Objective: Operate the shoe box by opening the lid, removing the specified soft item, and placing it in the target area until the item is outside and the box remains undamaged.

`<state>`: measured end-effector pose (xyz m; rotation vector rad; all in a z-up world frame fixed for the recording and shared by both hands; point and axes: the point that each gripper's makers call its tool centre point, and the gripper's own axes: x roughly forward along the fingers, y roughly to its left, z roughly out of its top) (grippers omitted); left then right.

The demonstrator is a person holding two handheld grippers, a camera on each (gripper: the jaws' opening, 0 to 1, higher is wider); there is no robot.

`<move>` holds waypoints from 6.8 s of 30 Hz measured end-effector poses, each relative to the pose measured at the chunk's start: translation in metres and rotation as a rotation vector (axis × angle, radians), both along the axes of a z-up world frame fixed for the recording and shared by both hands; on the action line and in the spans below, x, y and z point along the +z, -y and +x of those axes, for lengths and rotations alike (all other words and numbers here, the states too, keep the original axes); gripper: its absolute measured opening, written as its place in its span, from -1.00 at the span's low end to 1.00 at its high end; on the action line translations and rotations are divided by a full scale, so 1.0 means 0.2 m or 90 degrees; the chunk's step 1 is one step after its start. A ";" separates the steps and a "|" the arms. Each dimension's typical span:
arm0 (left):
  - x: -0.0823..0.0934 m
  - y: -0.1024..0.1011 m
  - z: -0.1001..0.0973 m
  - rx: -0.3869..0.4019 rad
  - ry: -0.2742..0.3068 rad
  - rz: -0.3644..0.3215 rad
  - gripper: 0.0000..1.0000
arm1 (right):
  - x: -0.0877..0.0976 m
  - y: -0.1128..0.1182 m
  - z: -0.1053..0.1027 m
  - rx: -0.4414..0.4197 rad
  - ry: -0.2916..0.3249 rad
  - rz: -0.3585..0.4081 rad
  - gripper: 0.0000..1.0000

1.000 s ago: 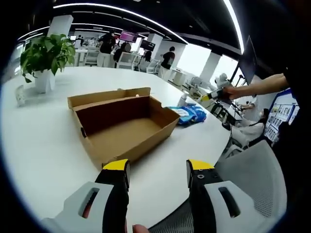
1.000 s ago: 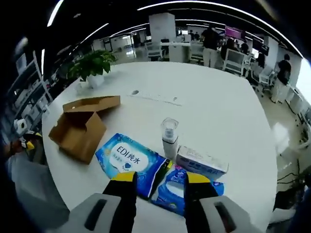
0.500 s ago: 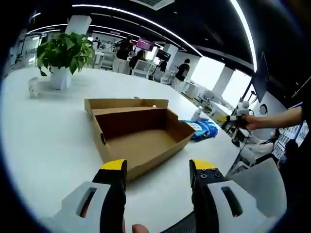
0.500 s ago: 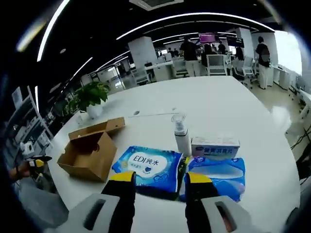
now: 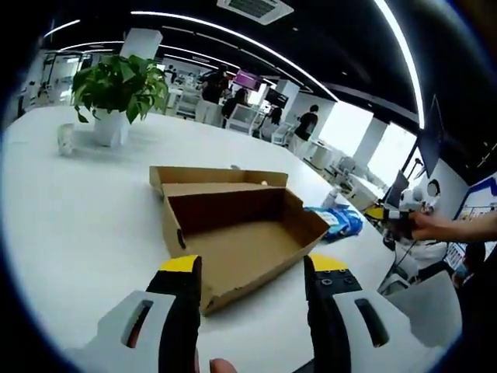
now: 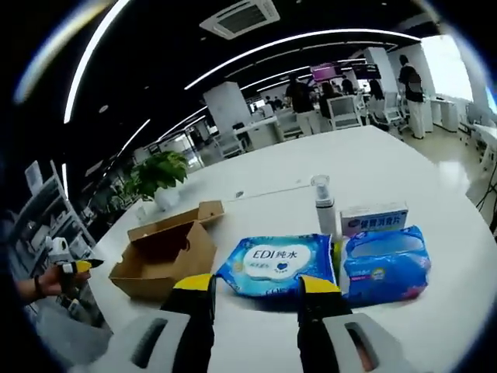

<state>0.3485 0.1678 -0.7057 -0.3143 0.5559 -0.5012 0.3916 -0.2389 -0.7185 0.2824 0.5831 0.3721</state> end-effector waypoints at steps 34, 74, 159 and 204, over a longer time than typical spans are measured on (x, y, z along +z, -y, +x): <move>-0.24 -0.04 0.19 0.093 -0.113 0.090 -0.02 | -0.14 -0.50 -0.30 0.083 0.006 0.033 -0.16; -0.41 -0.15 0.08 0.208 -0.206 0.188 -0.92 | -0.16 -0.46 -0.29 0.052 -0.011 0.034 -0.20; -0.39 -0.12 0.06 0.213 -0.207 0.195 -0.92 | -0.29 -0.72 0.84 0.018 -0.147 -0.089 -1.00; -0.42 -0.12 0.09 0.214 -0.203 0.223 -0.93 | 0.12 -0.71 0.79 0.059 -0.036 -0.090 -1.00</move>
